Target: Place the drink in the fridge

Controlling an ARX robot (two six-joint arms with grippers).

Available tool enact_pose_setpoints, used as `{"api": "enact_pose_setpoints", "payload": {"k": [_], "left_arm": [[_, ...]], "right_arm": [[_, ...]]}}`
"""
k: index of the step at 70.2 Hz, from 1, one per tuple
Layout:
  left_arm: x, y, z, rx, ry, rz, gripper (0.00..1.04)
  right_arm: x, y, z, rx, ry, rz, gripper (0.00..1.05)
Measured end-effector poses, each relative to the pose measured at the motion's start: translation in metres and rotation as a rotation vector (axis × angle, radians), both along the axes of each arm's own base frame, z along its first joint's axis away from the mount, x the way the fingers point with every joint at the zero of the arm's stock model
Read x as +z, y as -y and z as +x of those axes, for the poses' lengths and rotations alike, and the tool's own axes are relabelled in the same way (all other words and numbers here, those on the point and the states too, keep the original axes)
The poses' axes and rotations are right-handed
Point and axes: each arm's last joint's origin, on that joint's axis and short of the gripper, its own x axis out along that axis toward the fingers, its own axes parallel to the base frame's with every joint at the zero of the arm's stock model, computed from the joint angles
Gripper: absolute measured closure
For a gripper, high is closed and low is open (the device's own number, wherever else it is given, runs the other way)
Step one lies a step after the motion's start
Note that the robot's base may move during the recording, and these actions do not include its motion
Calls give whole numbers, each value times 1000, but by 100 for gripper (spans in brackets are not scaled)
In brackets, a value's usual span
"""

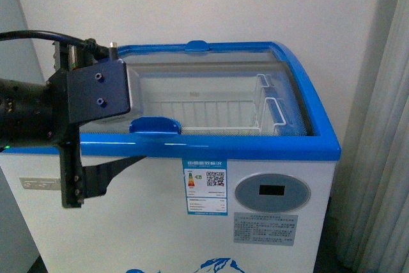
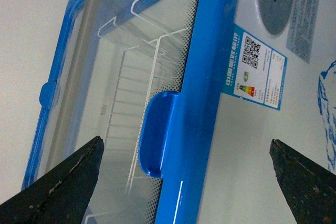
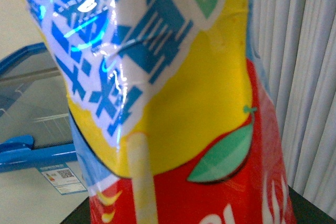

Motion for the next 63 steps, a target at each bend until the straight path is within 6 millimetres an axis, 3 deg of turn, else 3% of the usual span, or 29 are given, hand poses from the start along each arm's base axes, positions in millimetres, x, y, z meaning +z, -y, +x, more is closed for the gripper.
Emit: {"api": "enact_pose_setpoints", "payload": {"k": [19,46,63], "left_arm": [[20,8,32,1,34,-7,8],[1,12,52,-1,-13,10,8],[2,12,82,11,20,4,8]], "right_arm": [[0,0,0,0,0,0,61],[0,0,0,0,0,0,61],[0,0,0,0,0,0,61]]}}
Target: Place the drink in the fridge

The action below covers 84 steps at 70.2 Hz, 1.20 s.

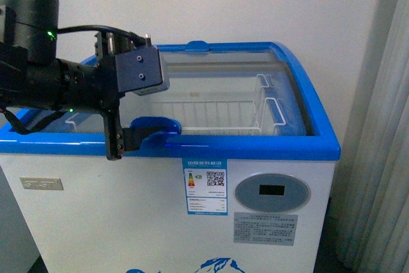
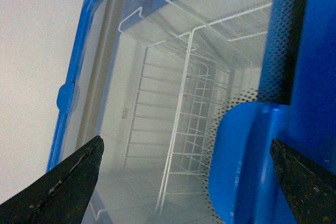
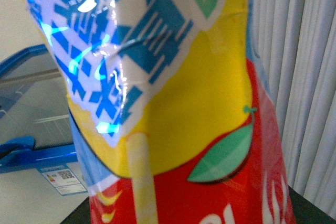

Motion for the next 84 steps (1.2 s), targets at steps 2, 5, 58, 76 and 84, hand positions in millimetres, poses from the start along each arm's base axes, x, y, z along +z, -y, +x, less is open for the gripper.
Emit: {"api": "enact_pose_setpoints", "payload": {"k": [2,5,58,76,84], "left_arm": [[-1,0,2,-1,-6,0,8],[-1,0,7,-10,-13,-9,8],[30,8,138,322,280,-75,8],[53,-1,103,613,187,-357,8],[65,-9,46,637,-28,-583,8]], "right_arm": [[0,0,0,0,0,0,61],[0,0,0,0,0,0,61],[0,0,0,0,0,0,61],[0,0,0,0,0,0,61],[0,0,0,0,0,0,61]]}}
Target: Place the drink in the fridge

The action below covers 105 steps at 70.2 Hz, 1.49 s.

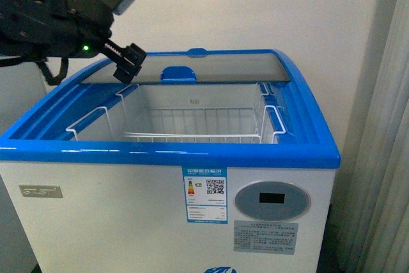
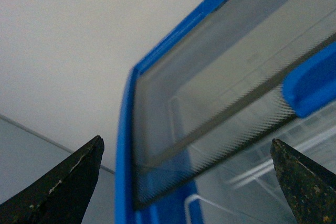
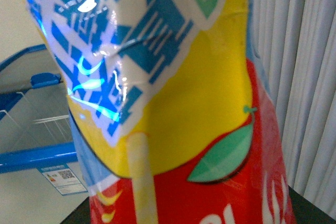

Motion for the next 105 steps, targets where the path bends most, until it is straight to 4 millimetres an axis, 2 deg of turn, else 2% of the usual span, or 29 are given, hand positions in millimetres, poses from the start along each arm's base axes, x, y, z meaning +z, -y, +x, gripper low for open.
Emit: {"api": "enact_pose_setpoints", "payload": {"k": [3,5,13,15,18,22,29,33,37,42,53,59,64,71,80,93,105], "left_arm": [[6,-4,-31,-17,-35,-124,8],[8,-5,-42,-17,-43,-172,8],[17,-21,-111,155,81,-433,26],[15,-30,-140,174,102,-499,33],[9,-37,-166,181,111,-542,40],[-2,-45,-191,192,111,-575,49],[-28,-51,-217,200,65,-596,65],[-52,-55,-232,212,7,-596,79],[-60,-59,-247,211,3,-601,93],[-62,-62,-257,212,18,-608,103],[-72,-66,-276,207,18,-611,102],[-77,-73,-286,199,14,-611,102],[-80,-77,-293,217,19,-611,102],[-84,-77,-301,212,19,-612,102],[-90,-77,-315,213,15,-611,102],[-94,-77,-327,213,16,-611,102],[-99,-77,-337,211,22,-612,102]], "right_arm": [[0,0,0,-1,0,0,61],[0,0,0,-1,0,0,61],[0,0,0,0,0,0,61],[0,0,0,0,0,0,61],[-1,0,2,15,-31,-10,61],[6,3,2,121,-216,-79,61],[10,7,1,265,-399,-164,61],[8,8,20,354,-428,-254,61],[17,7,44,387,-384,-353,61],[28,5,74,399,-340,-464,61],[41,-12,136,491,-315,-702,61],[33,-31,179,580,-369,-837,61],[24,-45,208,646,-425,-931,61],[16,-64,241,673,-478,-1020,61],[17,-97,286,657,-489,-1096,61],[13,-124,311,681,-479,-1146,61],[-7,-142,334,721,-503,-1173,61]]}}
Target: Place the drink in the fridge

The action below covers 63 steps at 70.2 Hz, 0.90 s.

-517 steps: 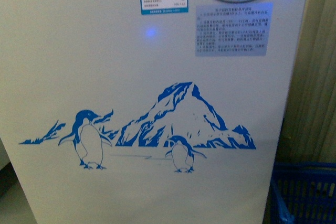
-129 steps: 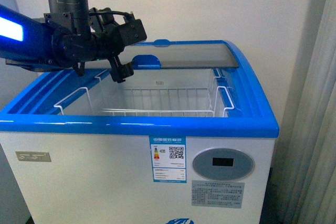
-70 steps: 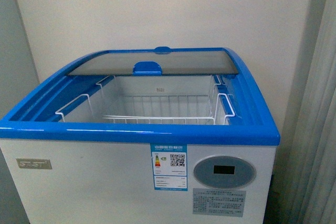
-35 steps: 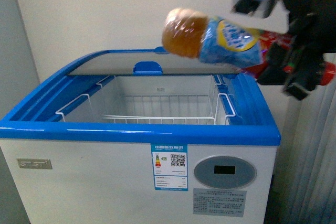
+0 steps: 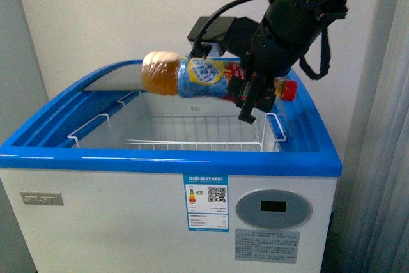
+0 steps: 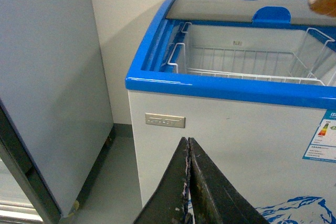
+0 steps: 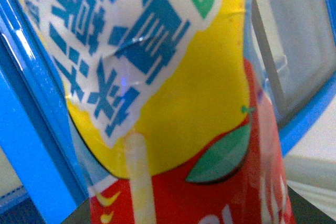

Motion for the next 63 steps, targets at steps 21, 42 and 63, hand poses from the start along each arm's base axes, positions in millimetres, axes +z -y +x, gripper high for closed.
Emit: {"api": "enact_pose_setpoints", "payload": {"k": [21,42,63], "left_arm": [[-4,0,-12,0,6,0,102],[-1,0,-22,0,14,0,102],[-1,0,-30,0,17,0,102]], "right_arm": [[-35,-11,33,21,-32,-57,61],[-54,-18,45,37,-26,-72,57],[-36,-20,43,41,52,4,7]]}}
